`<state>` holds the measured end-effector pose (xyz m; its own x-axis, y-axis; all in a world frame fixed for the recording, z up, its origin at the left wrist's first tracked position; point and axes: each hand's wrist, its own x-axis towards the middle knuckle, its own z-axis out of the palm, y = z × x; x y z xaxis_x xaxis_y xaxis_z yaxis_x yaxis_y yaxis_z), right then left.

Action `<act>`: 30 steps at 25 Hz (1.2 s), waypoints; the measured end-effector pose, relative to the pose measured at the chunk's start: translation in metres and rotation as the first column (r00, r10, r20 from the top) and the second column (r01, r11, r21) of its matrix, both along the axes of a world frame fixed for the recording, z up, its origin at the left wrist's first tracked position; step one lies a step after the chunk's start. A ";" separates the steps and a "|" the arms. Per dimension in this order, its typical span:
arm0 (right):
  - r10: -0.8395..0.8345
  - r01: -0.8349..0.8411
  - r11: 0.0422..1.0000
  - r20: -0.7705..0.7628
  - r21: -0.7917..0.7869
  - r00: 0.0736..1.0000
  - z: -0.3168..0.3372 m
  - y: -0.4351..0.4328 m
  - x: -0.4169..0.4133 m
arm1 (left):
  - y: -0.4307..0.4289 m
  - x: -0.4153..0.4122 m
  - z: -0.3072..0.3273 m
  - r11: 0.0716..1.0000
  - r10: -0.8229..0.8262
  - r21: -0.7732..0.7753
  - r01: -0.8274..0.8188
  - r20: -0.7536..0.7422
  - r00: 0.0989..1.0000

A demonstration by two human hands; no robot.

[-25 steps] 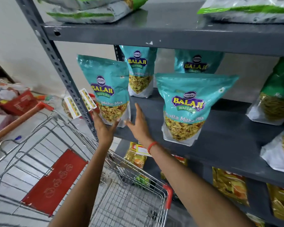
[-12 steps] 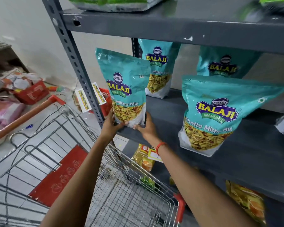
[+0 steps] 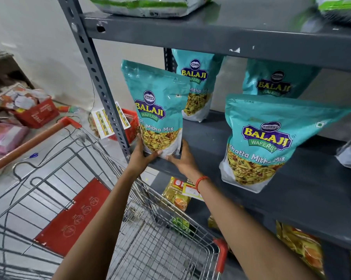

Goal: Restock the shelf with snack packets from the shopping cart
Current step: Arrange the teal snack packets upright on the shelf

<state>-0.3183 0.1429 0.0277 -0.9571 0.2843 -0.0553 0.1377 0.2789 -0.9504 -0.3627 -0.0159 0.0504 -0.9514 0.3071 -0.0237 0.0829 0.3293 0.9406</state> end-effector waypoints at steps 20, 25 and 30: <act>-0.384 0.389 0.917 -0.067 0.086 0.921 0.018 0.155 0.189 | 0.153 0.092 -0.010 0.884 -0.437 -0.152 0.442 0.070 0.897; -0.345 0.347 0.937 -0.075 0.023 0.936 0.008 0.159 0.182 | 0.156 0.092 -0.008 0.889 -0.428 -0.146 0.434 0.071 0.901; -0.338 0.343 0.938 -0.103 0.041 0.936 0.008 0.157 0.181 | 0.157 0.089 -0.009 0.886 -0.441 -0.127 0.446 0.071 0.895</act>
<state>-0.1369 0.2996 0.0354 -0.8025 0.5941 0.0551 0.1463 0.2855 -0.9471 -0.2739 0.1407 0.0411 -0.7140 0.6879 -0.1305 0.2145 0.3923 0.8945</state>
